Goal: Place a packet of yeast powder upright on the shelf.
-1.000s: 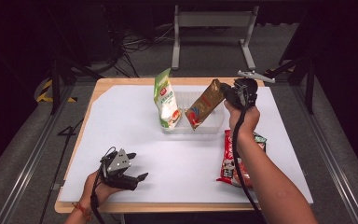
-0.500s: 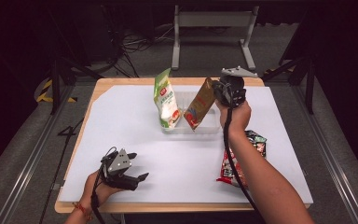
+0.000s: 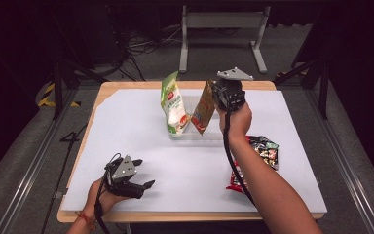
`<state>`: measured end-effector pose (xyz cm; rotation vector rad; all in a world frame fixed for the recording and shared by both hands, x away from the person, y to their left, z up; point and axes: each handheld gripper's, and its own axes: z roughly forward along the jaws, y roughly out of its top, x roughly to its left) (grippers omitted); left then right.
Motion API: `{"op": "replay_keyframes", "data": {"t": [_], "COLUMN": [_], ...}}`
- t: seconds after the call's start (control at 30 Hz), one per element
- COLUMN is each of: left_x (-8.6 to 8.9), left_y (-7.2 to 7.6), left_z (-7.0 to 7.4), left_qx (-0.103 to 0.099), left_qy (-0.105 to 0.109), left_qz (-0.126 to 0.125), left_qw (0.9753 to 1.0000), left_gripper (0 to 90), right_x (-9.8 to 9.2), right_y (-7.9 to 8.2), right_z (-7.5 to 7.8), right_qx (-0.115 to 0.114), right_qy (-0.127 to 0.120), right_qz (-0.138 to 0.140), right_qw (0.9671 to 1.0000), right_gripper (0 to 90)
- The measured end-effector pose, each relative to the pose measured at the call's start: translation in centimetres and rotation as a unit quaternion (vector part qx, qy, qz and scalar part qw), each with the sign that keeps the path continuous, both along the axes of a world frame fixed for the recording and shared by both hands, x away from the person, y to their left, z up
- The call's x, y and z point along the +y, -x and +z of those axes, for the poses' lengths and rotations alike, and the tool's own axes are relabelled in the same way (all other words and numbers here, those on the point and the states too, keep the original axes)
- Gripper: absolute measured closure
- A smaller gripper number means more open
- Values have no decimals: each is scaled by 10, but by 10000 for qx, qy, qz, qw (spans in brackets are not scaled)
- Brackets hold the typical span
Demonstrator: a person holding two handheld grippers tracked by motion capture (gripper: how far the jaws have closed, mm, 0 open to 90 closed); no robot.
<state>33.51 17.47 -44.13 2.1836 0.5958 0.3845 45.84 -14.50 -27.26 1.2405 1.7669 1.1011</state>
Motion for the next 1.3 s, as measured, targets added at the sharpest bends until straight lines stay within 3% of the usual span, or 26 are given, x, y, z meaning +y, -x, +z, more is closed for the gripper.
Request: {"op": "replay_keyframes", "data": {"t": [0.1,0.17,0.33,0.47,0.67,0.8,0.97,1.07,1.17,1.3], "left_x": [0,0,0,0,-1,0,0,0,3,5], "left_y": [0,0,0,-1,-2,-4,-4,-4,-4,-3], "left_z": [0,0,1,2,1,1,2,2,3,3], "left_qx": [-29,5,-30,-51,-57,-33,-73,-55,-70,-87], "left_qy": [-7,-3,-12,15,-22,9,18,20,39,84], "left_qz": [-21,-14,-12,2,-49,-9,-7,13,37,38], "left_qw": [10000,10000,10000,10000,10000,10000,10000,10000,10000,9999], "left_gripper": [183,183,184,185,185,185,185,186,186,186], "right_x": [6,8,9,11,10,7,4,5,5,6], "right_y": [2,1,0,-6,-29,-40,-56,-59,-61,-58], "right_z": [-3,-9,-12,-13,-25,-25,-27,-26,-19,-18], "right_qx": [54,275,195,138,78,101,144,126,-68,-170], "right_qy": [133,52,-36,29,-155,-164,-348,-356,-533,-499], "right_qz": [224,527,713,702,736,751,646,624,641,729], "right_qw": [9996,9982,9973,9974,9971,9970,9972,9973,9965,9959], "right_gripper": [886,882,879,880,883,885,886,885,886,886]}}
